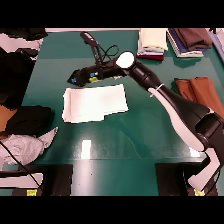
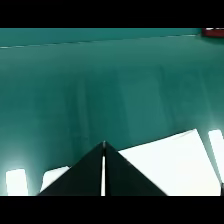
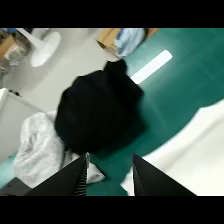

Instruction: Fold the shirts.

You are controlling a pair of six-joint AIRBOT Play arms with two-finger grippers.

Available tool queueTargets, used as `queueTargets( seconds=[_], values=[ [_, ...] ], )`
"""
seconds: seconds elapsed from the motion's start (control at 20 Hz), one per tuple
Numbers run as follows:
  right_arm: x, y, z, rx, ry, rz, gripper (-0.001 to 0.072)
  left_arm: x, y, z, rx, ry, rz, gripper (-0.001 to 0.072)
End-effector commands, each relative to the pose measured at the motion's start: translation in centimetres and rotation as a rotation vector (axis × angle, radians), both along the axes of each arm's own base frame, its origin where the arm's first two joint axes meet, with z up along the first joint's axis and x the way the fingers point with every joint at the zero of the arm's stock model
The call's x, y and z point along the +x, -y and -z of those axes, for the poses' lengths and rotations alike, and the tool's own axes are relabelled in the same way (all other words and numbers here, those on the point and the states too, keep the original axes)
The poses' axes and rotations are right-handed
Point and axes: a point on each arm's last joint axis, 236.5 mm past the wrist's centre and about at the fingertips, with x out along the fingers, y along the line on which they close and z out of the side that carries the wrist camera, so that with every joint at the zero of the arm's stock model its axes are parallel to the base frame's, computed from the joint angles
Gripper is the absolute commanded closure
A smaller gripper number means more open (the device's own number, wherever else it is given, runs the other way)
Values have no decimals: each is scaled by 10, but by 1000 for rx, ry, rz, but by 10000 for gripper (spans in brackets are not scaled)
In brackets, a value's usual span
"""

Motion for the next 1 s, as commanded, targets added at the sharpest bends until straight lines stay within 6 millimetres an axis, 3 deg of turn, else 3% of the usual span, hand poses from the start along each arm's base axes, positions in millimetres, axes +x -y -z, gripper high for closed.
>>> queueTargets(
  seconds=[0.0,0.2,0.25,0.3,0.4,0.5,0.65,0.95],
  values=[
    [25,75,43,-160,-61,97,404,-9,15,-1,30,1,55,680],
    [31,205,115,-307,-280,292,382,-17,49,-1,43,9,137,680],
    [30,232,133,-318,-341,343,258,-18,53,-1,42,10,146,679],
    [28,254,149,-327,-396,386,156,-18,53,-1,44,9,148,679],
    [23,278,174,-321,-484,439,151,-19,56,3,40,-1,156,680],
    [23,276,188,-253,-579,476,151,-21,64,6,14,-10,176,680],
    [26,249,200,-187,-659,449,151,-20,66,14,12,-25,188,680],
    [23,153,218,-217,-623,263,169,-22,67,31,14,-70,191,680]
  ],
)
